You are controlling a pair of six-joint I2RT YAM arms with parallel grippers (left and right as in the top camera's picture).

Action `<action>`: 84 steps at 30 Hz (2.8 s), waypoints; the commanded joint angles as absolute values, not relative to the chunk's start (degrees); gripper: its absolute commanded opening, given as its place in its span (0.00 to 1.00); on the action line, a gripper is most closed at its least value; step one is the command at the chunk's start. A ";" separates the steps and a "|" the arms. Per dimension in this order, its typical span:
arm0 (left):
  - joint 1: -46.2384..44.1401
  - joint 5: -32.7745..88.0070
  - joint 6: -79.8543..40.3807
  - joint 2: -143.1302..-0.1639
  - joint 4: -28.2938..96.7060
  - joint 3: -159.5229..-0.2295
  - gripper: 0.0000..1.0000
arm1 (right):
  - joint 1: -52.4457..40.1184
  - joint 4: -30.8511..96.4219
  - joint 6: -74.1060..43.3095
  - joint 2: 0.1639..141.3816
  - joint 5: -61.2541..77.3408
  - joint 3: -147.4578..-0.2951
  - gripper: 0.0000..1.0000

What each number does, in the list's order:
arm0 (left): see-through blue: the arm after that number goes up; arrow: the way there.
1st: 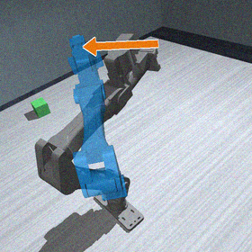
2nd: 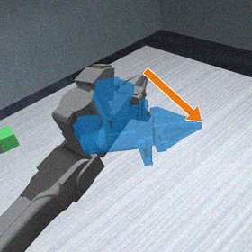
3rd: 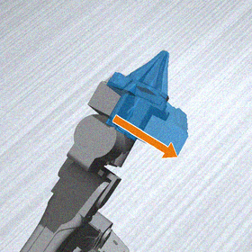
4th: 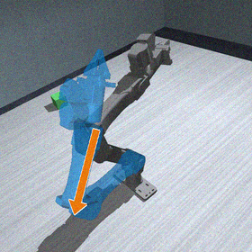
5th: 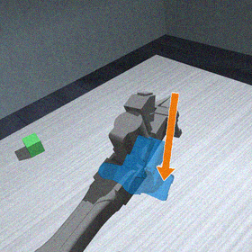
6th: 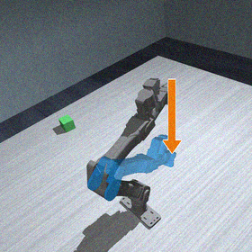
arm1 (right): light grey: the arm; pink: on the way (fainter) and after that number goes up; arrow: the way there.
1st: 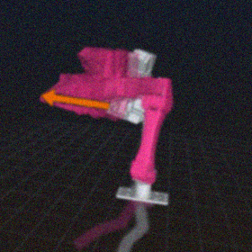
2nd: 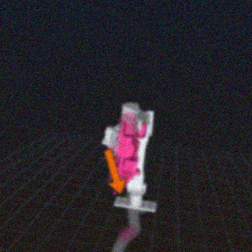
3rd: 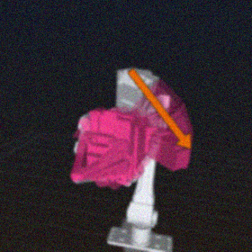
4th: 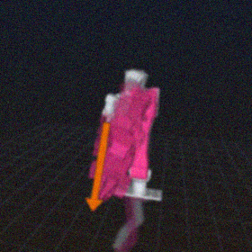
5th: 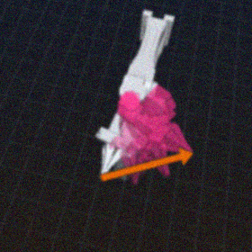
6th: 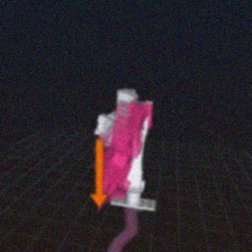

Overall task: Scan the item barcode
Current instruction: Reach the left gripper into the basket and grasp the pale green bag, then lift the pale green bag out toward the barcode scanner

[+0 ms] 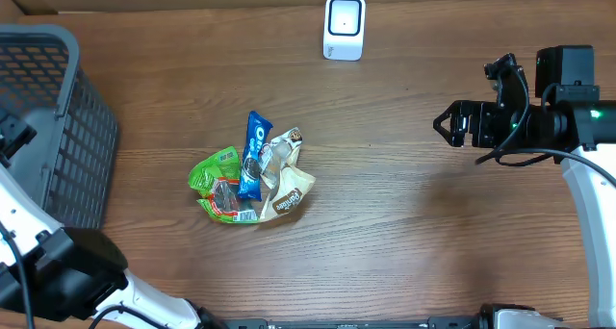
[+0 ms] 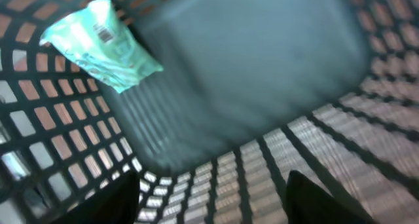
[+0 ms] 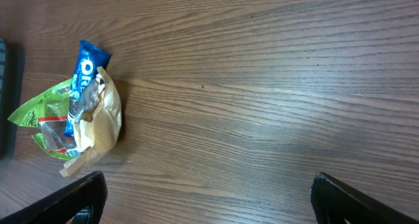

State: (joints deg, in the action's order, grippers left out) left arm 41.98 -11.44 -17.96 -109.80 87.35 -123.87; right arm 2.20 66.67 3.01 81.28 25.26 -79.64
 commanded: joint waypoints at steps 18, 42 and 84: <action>48.47 -32.18 -19.07 -109.51 54.48 -91.46 0.75 | 1.93 68.05 3.40 86.08 25.82 -80.97 1.00; 52.53 -31.55 -18.83 -109.51 34.13 -80.09 1.00 | 1.93 69.28 3.11 86.54 27.14 -80.97 1.00; 54.08 -19.33 -15.79 -112.20 21.19 -76.23 0.04 | 1.93 72.75 3.01 86.54 27.11 -80.97 1.00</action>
State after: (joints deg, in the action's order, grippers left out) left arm 55.18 -27.18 -16.51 -114.45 20.95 -75.05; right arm 2.20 72.97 2.98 86.85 26.61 -79.64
